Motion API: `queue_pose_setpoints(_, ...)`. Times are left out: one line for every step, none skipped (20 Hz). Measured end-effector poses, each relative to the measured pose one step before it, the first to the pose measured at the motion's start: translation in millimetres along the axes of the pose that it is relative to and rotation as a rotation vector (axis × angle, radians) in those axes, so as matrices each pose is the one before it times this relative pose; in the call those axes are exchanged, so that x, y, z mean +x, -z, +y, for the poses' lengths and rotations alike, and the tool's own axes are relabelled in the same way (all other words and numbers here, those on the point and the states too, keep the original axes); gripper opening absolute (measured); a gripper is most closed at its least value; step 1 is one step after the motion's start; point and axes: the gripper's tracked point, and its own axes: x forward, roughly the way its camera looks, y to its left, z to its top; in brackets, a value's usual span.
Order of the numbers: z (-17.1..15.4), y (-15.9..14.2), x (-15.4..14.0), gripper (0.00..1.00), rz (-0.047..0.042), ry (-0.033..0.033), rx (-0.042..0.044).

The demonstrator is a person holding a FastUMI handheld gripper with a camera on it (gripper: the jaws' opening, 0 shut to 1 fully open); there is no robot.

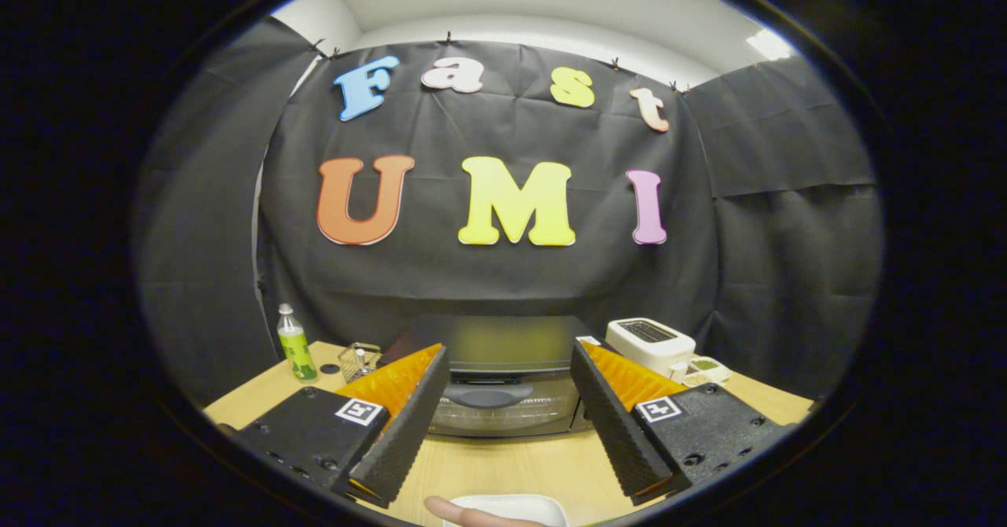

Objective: Open the toaster oven, put the food inside, and close the toaster oven door.

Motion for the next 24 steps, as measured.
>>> queue_pose_setpoints(-3.86, -13.08, -11.05, 1.0, 0.00871, -0.00058, 0.01355)
queue_pose_setpoints(-3.36, -12.29, -9.14, 1.0, 0.01084, -0.00209, 0.01725)
queue_pose_setpoints(-3.91, -12.68, -10.1, 1.0, 0.0126, 0.00472, 0.00984)
queue_pose_setpoints(-6.71, -12.92, -8.81, 1.0, -0.00014, 0.00436, 0.00986)
queue_pose_setpoints(-1.98, -17.11, -11.99, 1.0, 0.00041, -0.01273, 0.01416)
queue_pose_setpoints(-0.8, -11.36, -11.73, 1.0, 0.00004, -0.00826, 0.00913)
queue_pose_setpoints(-2.19, -15.38, -11.98, 1.0, -0.00991, -0.00745, 0.00033)
queue_pose_setpoints(1.01, -13.85, -10.1, 1.0, -0.01633, -0.0175, -0.00153)
queue_pose_setpoints(6.31, -10.5, -10.23, 1.0, -0.00519, -0.0285, -0.01416)
queue_pose_setpoints(1.68, -6.86, -11.36, 1.0, -0.00355, -0.01869, -0.01852)
queue_pose_setpoints(-1.48, -5.69, -9.1, 1.0, -0.00045, -0.00437, -0.01568)
queue_pose_setpoints(-0.21, -8.01, -12.21, 1.0, 0.00052, -0.00799, -0.00719)
queue_pose_setpoints(-1.18, -11.27, -10.36, 1.0, -0.0167, 0.00221, 0.00548)
queue_pose_setpoints(-3.14, -9.57, -8.56, 1.0, -0.00663, 0.00176, -0.00291)
queue_pose_setpoints(0.5, -5.52, -9.98, 1.0, 0.001, -0.01481, -0.00336)
queue_pose_setpoints(0.5, -3.58, -9.32, 1.0, 0.00203, -0.00963, -0.00221)
queue_pose_setpoints(-4.0, -4.76, -9.3, 1.0, -0.00622, 0.00184, 0.00452)
queue_pose_setpoints(-4.1, -4.08, -8.7, 1.0, -0.01044, 0.00276, 0.00752)
queue_pose_setpoints(-1.53, 0.91, -9.05, 1.0, -0.00426, -0.00596, 0.01183)
queue_pose_setpoints(-0.93, 6.64, -8.7, 1.0, 0.00249, -0.01389, 0.01856)
queue_pose_setpoints(0.2, 8.56, -9.62, 1.0, 0.00166, -0.02087, 0.02497)
queue_pose_setpoints(-4.28, 9.57, -7.85, 1.0, -0.00378, -0.00932, 0.02812)
queue_pose_setpoints(-5.01, 10.05, -5.97, 1.0, -0.00185, -0.00105, 0.01466)
queue_pose_setpoints(-3.83, 12.75, -4.59, 1.0, 0.00847, -0.00566, -0.00853)
